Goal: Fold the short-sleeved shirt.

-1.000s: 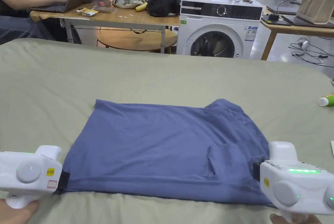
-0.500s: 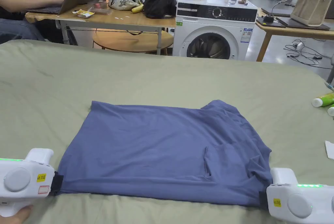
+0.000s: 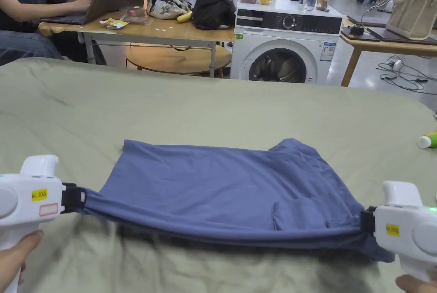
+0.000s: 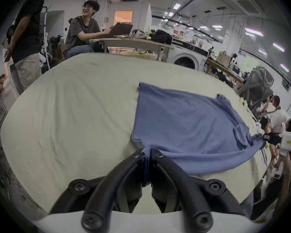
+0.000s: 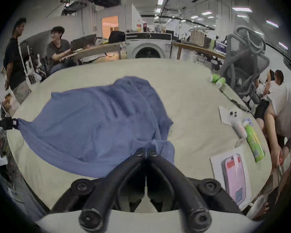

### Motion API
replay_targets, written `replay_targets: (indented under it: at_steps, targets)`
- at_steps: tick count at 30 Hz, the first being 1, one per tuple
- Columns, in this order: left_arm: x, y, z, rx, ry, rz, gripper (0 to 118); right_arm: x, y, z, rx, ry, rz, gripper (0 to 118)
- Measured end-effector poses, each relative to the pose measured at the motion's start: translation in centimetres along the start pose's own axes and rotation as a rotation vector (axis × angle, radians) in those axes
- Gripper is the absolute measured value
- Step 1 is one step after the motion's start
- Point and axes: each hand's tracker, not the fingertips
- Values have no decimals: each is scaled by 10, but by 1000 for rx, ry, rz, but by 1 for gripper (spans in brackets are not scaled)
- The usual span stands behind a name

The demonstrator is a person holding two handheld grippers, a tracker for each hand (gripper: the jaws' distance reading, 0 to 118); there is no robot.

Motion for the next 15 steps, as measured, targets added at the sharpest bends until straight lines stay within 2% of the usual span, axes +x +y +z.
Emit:
replay_targets:
  at_steps: [7,15]
  targets:
    - [-8,60,-46,-29,-12,43,2,2,61,-50,27,6,-49,0]
    - [-9,89,-118,-179,26,37,2,-12,89,-119,1,-29,-2,0]
